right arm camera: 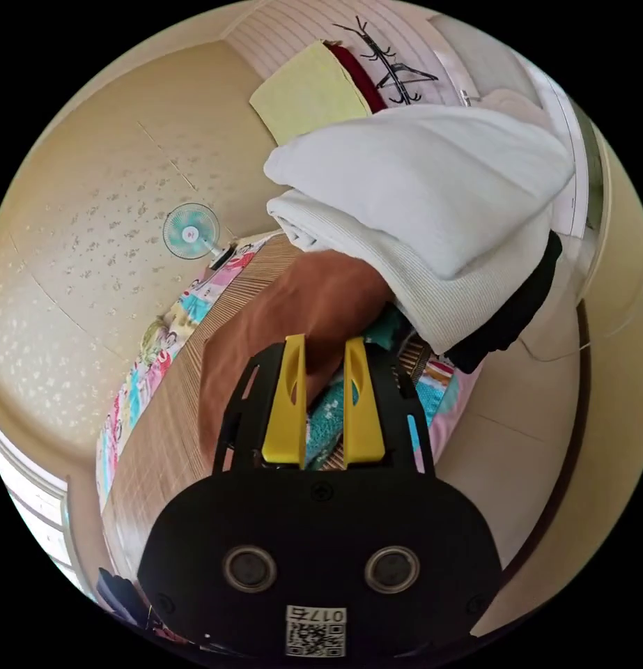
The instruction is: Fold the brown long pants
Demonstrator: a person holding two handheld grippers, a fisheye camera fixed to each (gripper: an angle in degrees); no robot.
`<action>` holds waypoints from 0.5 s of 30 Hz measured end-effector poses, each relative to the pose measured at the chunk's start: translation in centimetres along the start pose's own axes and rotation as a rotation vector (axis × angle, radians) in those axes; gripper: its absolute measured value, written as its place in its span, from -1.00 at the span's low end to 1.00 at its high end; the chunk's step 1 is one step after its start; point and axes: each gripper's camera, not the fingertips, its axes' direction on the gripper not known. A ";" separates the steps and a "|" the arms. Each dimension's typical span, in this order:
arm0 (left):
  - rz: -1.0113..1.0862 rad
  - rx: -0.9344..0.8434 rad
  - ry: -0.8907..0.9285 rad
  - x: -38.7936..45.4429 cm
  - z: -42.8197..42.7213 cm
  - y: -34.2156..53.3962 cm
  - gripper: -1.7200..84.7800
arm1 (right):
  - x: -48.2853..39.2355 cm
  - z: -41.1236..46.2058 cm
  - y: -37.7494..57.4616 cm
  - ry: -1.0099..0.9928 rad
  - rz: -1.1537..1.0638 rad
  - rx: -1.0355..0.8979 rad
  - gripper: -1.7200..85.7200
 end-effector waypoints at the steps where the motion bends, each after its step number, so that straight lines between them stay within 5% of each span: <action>1: 0.000 0.006 0.014 -0.2 -0.8 0.2 -0.98 | -0.8 0.1 0.0 0.029 -0.012 0.004 -0.84; 5: -0.046 0.072 0.080 -1.8 -4.5 0.8 -0.98 | -9.0 -2.6 -2.2 -0.099 -0.173 0.111 -0.88; 10: 0.000 0.190 0.209 -1.7 -9.0 0.9 -0.98 | -29.1 -5.9 -1.2 -0.426 -0.752 0.069 -0.89; 15: 0.229 0.230 0.400 2.0 -11.3 0.7 -0.98 | -43.7 -6.7 17.9 -0.975 -1.304 -0.343 -0.87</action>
